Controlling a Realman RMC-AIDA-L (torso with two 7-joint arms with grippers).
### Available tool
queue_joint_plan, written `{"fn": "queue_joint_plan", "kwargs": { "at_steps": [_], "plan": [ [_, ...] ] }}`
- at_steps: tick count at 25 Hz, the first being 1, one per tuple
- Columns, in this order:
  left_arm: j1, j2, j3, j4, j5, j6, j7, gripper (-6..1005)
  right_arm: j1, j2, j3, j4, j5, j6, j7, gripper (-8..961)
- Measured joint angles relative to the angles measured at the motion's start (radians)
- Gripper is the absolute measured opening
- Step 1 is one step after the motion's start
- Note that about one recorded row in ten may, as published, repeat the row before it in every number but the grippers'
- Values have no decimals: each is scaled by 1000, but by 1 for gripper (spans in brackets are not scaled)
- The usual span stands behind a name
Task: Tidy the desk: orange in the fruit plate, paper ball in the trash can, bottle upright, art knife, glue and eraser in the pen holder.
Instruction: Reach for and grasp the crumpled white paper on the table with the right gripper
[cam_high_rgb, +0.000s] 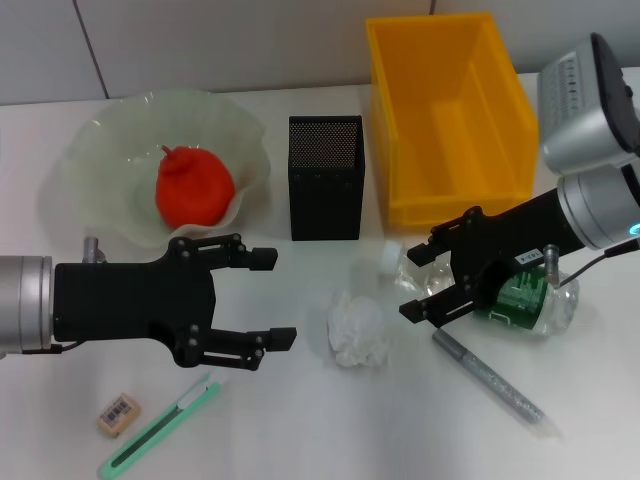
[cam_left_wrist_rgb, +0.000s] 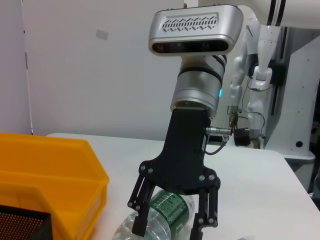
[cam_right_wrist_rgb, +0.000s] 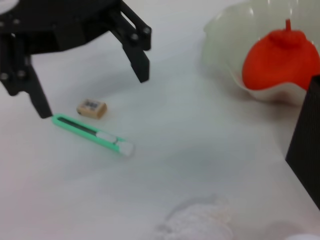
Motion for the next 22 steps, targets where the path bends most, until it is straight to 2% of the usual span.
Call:
{"fn": "queue_joint_plan", "kwargs": {
  "at_steps": [10,22],
  "plan": [
    [-3,0,0,-6,0,-3,1,865,32,0,-34,3,-81,33,78,762],
    [-5,0,0,-17,0,-8,1,865,96,3,-71,52,-85,47,93,762]
  ]
}}
